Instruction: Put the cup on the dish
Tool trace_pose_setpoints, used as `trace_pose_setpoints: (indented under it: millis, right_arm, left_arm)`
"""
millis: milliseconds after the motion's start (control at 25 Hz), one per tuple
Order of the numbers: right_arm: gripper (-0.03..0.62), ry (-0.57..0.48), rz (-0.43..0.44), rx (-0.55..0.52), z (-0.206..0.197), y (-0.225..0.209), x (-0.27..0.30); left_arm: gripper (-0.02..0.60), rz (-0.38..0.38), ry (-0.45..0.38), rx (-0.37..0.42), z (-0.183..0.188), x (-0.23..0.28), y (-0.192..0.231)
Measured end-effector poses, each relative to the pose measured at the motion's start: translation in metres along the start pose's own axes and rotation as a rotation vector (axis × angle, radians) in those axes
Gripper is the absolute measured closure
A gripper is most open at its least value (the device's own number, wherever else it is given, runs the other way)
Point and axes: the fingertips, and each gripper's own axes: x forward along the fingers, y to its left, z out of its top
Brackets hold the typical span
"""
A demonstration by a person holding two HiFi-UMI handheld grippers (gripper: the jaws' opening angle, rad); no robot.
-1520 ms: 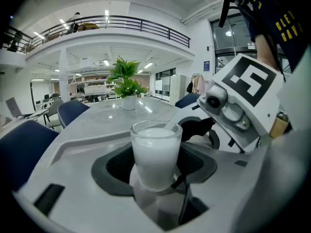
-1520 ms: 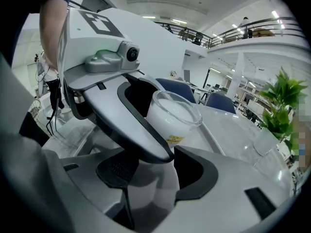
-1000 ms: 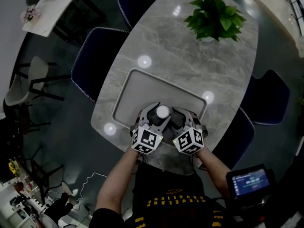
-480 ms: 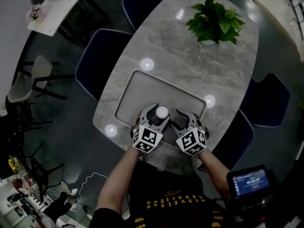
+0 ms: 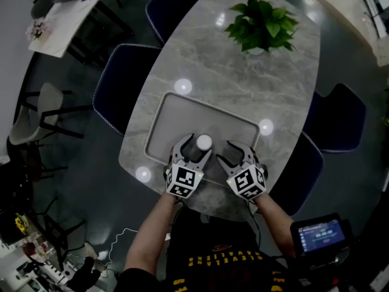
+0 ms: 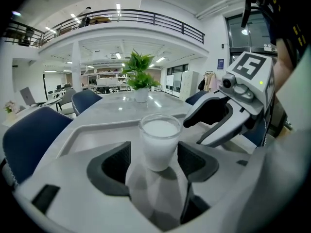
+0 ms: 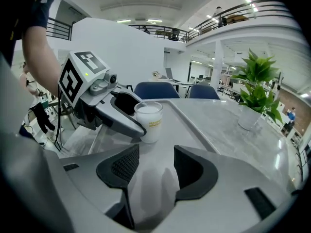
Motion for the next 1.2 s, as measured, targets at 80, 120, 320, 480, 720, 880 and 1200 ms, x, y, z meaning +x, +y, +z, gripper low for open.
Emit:
trace_pose_setpoints:
  millis: [80,120,320,480,720,880,1200]
  right_arm:
    - [0.368,-0.005,-0.022,0.014,-0.002,0.003,-0.004]
    - [0.368,-0.008,-0.035,0.021,-0.003,0.004,-0.006]
    - [0.368,-0.04,-0.108,0.069,-0.005,0.012,-0.018]
    - [0.368,-0.079,-0.132,0.166,0.0,0.031,-0.034]
    - [0.368,-0.168,-0.101,0.343,0.014,0.06,-0.058]
    - [0.368,-0.224,-0.093,0.362,0.026,0.071,-0.072]
    - [0.533,-0.319,-0.113,0.346,0.051,0.089,-0.109]
  left_arm:
    - [0.292,0.006,-0.007,-0.016,0.001,-0.008,0.003]
    - [0.292,0.006,-0.011,-0.02,0.001,-0.012,0.004]
    - [0.292,0.012,-0.048,0.015,0.005,-0.026,0.003]
    - [0.293,0.013,-0.061,0.025,0.006,-0.049,-0.007]
    - [0.293,-0.028,-0.095,0.0,0.014,-0.088,-0.035]
    - [0.293,-0.057,-0.121,-0.06,0.015,-0.111,-0.051]
    - [0.293,-0.132,-0.143,-0.214,0.013,-0.16,-0.081]
